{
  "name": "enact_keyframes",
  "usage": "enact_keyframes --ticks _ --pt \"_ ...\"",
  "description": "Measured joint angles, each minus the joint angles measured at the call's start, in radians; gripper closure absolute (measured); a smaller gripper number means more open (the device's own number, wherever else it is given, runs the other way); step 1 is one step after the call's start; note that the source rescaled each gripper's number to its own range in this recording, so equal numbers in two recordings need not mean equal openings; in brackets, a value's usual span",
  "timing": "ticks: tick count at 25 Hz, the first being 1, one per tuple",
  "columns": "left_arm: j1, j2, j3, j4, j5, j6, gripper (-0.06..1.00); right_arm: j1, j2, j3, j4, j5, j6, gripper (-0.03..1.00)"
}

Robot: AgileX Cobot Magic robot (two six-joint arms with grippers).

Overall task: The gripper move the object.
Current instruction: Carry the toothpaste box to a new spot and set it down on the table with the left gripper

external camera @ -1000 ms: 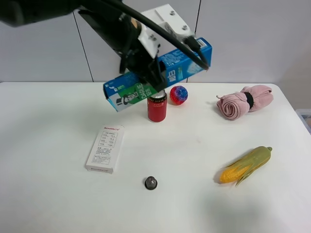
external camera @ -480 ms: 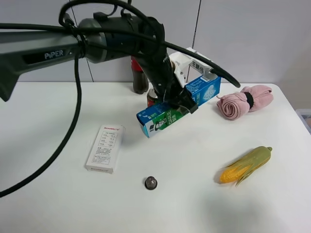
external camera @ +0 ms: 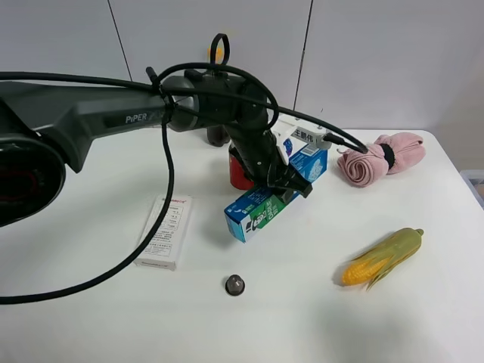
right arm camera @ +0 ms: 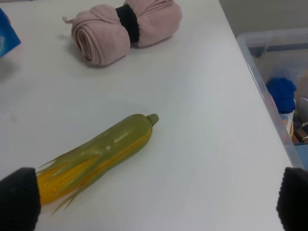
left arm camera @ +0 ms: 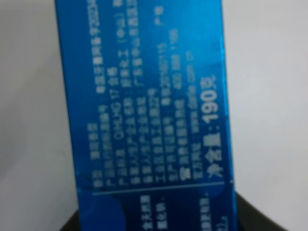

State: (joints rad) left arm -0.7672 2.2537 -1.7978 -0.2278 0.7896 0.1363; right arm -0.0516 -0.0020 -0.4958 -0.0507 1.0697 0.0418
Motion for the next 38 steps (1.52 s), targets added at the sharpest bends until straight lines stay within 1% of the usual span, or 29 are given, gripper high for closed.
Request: enact_keyframes --ticks 9,16,21,28,29,30,31,33,34,35,36,37,38 --pt "-0.047 0.048 0.000 -0.009 -0.023 0.059 0.94 0.000 0.000 0.000 0.000 0.000 0.000 -0.03" --pt "-0.046 0.098 -0.002 -0.005 -0.038 0.063 0.94 0.000 0.000 0.000 0.000 0.000 0.000 -0.03" --pt "-0.046 0.116 -0.003 -0.004 -0.054 0.098 0.94 0.000 0.000 0.000 0.000 0.000 0.000 -0.03" --pt "-0.046 0.118 -0.004 -0.004 -0.057 0.113 0.94 0.000 0.000 0.000 0.000 0.000 0.000 -0.03" --pt "-0.046 0.118 -0.004 -0.004 -0.057 0.129 0.94 0.000 0.000 0.000 0.000 0.000 0.000 -0.03" --pt "-0.046 0.118 -0.004 -0.004 -0.057 0.132 0.91 0.000 0.000 0.000 0.000 0.000 0.000 -0.03" --pt "-0.046 0.118 -0.004 -0.004 -0.057 0.132 0.81 0.000 0.000 0.000 0.000 0.000 0.000 -0.03" --pt "-0.046 0.117 -0.008 -0.010 -0.057 0.132 0.48 0.000 0.000 0.000 0.000 0.000 0.000 -0.03" --pt "-0.046 0.117 -0.009 -0.015 -0.058 0.132 0.37 0.000 0.000 0.000 0.000 0.000 0.000 -0.03" --pt "-0.046 0.117 -0.009 -0.021 -0.058 0.132 0.28 0.000 0.000 0.000 0.000 0.000 0.000 -0.03" --pt "-0.046 0.117 -0.009 -0.021 -0.058 0.132 0.28 0.000 0.000 0.000 0.000 0.000 0.000 -0.03" --pt "-0.046 0.117 -0.009 -0.023 -0.058 0.132 0.24 0.000 0.000 0.000 0.000 0.000 0.000 -0.03" --pt "-0.046 0.117 -0.009 -0.024 -0.058 0.132 0.22 0.000 0.000 0.000 0.000 0.000 0.000 -0.03"
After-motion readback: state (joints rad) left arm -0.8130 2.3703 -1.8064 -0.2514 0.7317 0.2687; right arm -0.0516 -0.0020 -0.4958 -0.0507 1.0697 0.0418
